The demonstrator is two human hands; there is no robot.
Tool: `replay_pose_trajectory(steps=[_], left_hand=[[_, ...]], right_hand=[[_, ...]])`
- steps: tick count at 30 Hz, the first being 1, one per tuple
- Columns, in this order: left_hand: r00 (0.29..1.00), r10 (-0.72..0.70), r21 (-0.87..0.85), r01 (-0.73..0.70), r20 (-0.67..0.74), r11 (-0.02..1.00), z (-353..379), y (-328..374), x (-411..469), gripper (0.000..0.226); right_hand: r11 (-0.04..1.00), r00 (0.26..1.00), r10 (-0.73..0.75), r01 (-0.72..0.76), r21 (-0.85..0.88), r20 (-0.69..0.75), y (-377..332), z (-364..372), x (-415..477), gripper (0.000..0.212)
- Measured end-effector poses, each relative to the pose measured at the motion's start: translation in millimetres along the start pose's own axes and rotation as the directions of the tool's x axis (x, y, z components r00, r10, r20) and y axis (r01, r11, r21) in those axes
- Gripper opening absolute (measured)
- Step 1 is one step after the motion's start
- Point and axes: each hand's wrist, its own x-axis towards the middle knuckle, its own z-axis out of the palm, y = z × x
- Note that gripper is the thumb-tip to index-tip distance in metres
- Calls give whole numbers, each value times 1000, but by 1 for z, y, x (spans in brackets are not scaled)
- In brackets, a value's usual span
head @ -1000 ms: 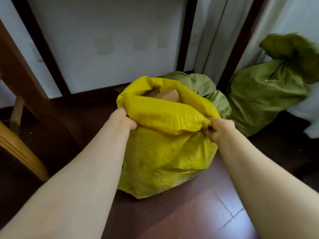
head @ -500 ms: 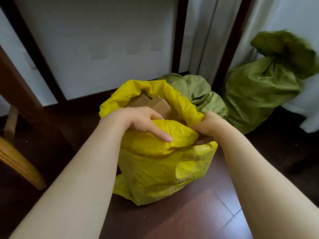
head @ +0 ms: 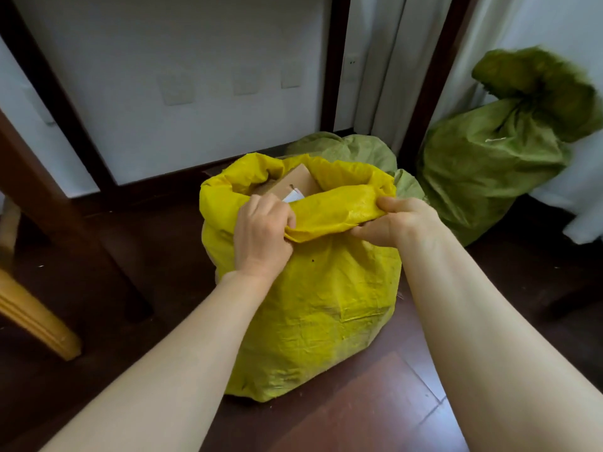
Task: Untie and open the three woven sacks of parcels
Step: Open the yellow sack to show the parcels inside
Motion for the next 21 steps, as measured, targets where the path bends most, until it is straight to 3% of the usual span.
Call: replay_pose_trajectory(steps=[3, 5, 6, 7, 9, 11, 12, 13, 15, 16, 17, 19, 21], left_hand=[[988, -100, -169, 119, 115, 978, 4, -5, -19, 24], [941, -322, -369, 338, 105, 866, 1, -2, -24, 34], [869, -487, -468, 468, 90, 749, -1, 3, -21, 37], [745, -662, -526, 596, 80, 607, -1, 5, -15, 41], [472, -880, -453, 795, 47, 402, -2, 7, 1, 39], [258, -962, -247, 941, 85, 231, -3, 6, 8, 45], [181, -974, -195, 969, 138, 152, -5, 4, 9, 57], [130, -974, -176, 980, 186, 97, -6, 3, 11, 64], [82, -967, -199, 979, 240, 33, -7, -1, 15, 65], [70, -963, -217, 976, 260, 12, -7, -5, 16, 64], [71, -958, -226, 974, 279, 6, -7, -9, 16, 66], [122, -941, -215, 975, 316, 54, -9, -19, 16, 70], [246, -907, -90, 969, 343, 229, -14, -28, 19, 65]], right_hand=[[999, 999, 11, -9, 42, -36, 4, -1, 6, 35], [1000, 1000, -17, 17, -12, -10, 7, -1, 10, 30], [996, 998, -59, 60, -63, 11, 9, -1, 12, 31], [983, 993, -119, 122, -136, 25, 10, 1, 14, 34], [878, 951, -310, 286, -384, 2, 10, 3, 21, 44], [663, 882, -471, 376, -648, 29, 9, 1, 22, 70], [515, 853, -517, 381, -768, 77, 8, -1, 21, 79], [303, 817, -561, 349, -887, 130, 6, -4, 21, 79], [-210, 727, -654, 92, -973, 210, 0, -10, 20, 68], [-389, 676, -685, -22, -921, 273, -2, -11, 20, 61], [-467, 637, -700, -68, -882, 322, -2, -11, 19, 54], [-507, 623, -675, -1, -862, 396, 0, -7, 20, 38], [-532, 661, -624, 32, -846, 417, 4, -4, 21, 27]])
